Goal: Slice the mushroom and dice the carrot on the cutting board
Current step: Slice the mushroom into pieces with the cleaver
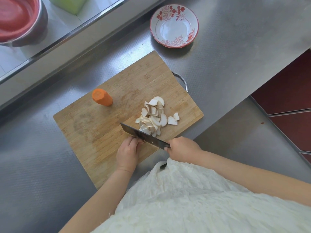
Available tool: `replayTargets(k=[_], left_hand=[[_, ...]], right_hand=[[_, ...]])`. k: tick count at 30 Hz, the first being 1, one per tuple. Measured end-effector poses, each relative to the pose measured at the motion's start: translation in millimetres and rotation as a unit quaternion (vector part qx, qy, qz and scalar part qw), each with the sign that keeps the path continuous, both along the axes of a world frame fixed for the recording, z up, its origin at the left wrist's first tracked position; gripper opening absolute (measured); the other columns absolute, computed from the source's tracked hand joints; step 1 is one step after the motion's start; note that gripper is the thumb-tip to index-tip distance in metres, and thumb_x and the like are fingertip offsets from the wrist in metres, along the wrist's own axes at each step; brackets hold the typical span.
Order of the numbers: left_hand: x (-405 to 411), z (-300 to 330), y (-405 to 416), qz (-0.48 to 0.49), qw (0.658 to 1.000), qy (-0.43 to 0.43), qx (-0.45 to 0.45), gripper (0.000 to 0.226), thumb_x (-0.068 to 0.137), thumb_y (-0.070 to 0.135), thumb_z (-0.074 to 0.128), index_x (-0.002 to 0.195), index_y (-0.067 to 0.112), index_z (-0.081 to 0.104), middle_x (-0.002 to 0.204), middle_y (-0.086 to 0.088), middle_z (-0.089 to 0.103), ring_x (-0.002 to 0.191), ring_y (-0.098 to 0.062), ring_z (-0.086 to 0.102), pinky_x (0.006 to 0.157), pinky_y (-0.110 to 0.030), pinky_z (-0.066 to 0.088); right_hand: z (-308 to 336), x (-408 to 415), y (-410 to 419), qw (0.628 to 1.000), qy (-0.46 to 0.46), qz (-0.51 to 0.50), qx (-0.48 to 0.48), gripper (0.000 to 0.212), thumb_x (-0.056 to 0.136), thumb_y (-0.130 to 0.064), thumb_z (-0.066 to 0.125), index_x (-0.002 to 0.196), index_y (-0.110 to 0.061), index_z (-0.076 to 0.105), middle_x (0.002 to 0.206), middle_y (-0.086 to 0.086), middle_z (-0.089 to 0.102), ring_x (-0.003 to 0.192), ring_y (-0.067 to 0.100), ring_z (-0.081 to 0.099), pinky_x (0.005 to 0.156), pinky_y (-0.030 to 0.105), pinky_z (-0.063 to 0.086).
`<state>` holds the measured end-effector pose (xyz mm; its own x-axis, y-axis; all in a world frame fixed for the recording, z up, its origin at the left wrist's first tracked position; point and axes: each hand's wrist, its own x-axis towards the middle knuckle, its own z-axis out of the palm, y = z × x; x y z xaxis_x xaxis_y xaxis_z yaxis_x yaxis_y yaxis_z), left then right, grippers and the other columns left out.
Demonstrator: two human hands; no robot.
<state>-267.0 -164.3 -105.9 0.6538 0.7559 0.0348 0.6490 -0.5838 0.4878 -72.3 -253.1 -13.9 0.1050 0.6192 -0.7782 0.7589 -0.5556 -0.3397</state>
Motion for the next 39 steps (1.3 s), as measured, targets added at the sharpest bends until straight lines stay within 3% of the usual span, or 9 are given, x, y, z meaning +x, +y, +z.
replayTargets(k=[5, 11, 15, 18, 21, 23, 27, 31, 39], left_hand=[[-1.6, -1.0, 0.5, 0.002, 1.000, 0.006, -0.015, 0.011, 0.081, 0.013, 0.061, 0.083, 0.010, 0.071, 0.081, -0.006, 0.065, 0.068, -0.028, 0.061, 0.049, -0.026, 0.044], [-1.4, 0.8, 1.4, -0.002, 1.000, 0.014, -0.014, 0.022, 0.082, 0.019, 0.050, 0.081, 0.011, 0.070, 0.080, -0.005, 0.065, 0.067, -0.027, 0.061, 0.047, -0.027, 0.045], [-0.7, 4.1, 0.7, 0.000, 1.000, 0.016, -0.013, 0.024, 0.083, 0.019, 0.049, 0.080, 0.009, 0.071, 0.079, -0.006, 0.066, 0.067, -0.028, 0.061, 0.047, -0.027, 0.044], [-0.1, 5.3, 0.4, 0.002, 1.000, 0.021, -0.011, 0.006, 0.077, 0.002, 0.069, 0.080, 0.007, 0.071, 0.080, -0.008, 0.066, 0.067, -0.030, 0.062, 0.048, -0.027, 0.045], [0.1, 4.0, 0.3, 0.005, 1.000, 0.022, -0.018, 0.018, 0.070, -0.006, 0.077, 0.080, 0.007, 0.071, 0.079, -0.008, 0.066, 0.066, -0.030, 0.062, 0.047, -0.027, 0.043], [0.3, 5.0, 0.5, -0.002, 1.000, 0.017, -0.007, 0.006, 0.077, 0.002, 0.071, 0.079, 0.007, 0.071, 0.078, -0.007, 0.066, 0.065, -0.030, 0.061, 0.048, -0.026, 0.042], [1.0, 5.9, 1.3, -0.006, 1.000, 0.003, 0.003, 0.026, 0.084, 0.020, 0.048, 0.077, 0.009, 0.070, 0.076, -0.005, 0.065, 0.063, -0.027, 0.060, 0.046, -0.025, 0.041], [-0.3, 4.8, 1.2, -0.007, 1.000, -0.001, 0.011, 0.026, 0.084, 0.020, 0.047, 0.078, 0.009, 0.070, 0.075, -0.004, 0.064, 0.063, -0.026, 0.058, 0.045, -0.024, 0.039], [0.1, 4.1, -2.8, -0.007, 1.000, 0.006, 0.017, 0.027, 0.087, 0.024, 0.049, 0.080, 0.008, 0.069, 0.077, -0.004, 0.063, 0.067, -0.025, 0.056, 0.047, -0.025, 0.038]], right_hand=[[1.2, 0.0, -3.2, 1.000, 0.001, 0.000, 0.010, 0.030, 0.100, -0.035, 0.041, 0.078, -0.015, 0.048, 0.065, -0.003, 0.044, 0.066, 0.019, 0.049, 0.056, 0.030, 0.037], [4.4, -0.6, -1.3, 1.000, -0.002, 0.000, 0.004, 0.033, 0.100, -0.036, 0.041, 0.090, -0.010, 0.059, 0.068, -0.002, 0.047, 0.068, 0.019, 0.051, 0.059, 0.031, 0.040], [3.7, -2.1, 0.6, 1.000, -0.005, 0.002, 0.000, 0.032, 0.100, -0.036, 0.041, 0.085, -0.011, 0.056, 0.067, -0.003, 0.046, 0.064, 0.017, 0.048, 0.055, 0.029, 0.037], [3.8, -3.2, 1.3, 1.000, -0.004, 0.001, -0.002, 0.031, 0.100, -0.035, 0.041, 0.080, -0.014, 0.050, 0.066, -0.003, 0.045, 0.061, 0.015, 0.046, 0.051, 0.028, 0.033], [4.7, -4.9, 1.2, 1.000, -0.006, 0.002, -0.003, 0.031, 0.100, -0.035, 0.040, 0.081, -0.014, 0.052, 0.067, -0.002, 0.046, 0.064, 0.017, 0.047, 0.050, 0.028, 0.033], [5.3, -5.8, 1.5, 1.000, -0.007, 0.004, 0.000, 0.031, 0.100, -0.034, 0.040, 0.082, -0.013, 0.053, 0.068, -0.001, 0.046, 0.066, 0.019, 0.050, 0.050, 0.028, 0.034], [3.9, -7.3, 2.8, 1.000, 0.002, 0.001, -0.007, 0.033, 0.100, -0.032, 0.041, 0.073, -0.014, 0.048, 0.069, 0.000, 0.047, 0.069, 0.021, 0.051, 0.057, 0.029, 0.039], [0.2, -10.9, 4.8, 1.000, 0.012, -0.006, -0.019, 0.037, 0.100, -0.031, 0.041, 0.064, -0.020, 0.038, 0.068, -0.001, 0.046, 0.070, 0.022, 0.052, 0.061, 0.030, 0.041], [-6.6, -15.0, 5.6, 0.998, 0.020, -0.051, -0.010, 0.030, 0.100, -0.035, 0.042, 0.076, -0.017, 0.047, 0.070, -0.001, 0.049, 0.068, 0.020, 0.052, 0.057, 0.031, 0.041]])
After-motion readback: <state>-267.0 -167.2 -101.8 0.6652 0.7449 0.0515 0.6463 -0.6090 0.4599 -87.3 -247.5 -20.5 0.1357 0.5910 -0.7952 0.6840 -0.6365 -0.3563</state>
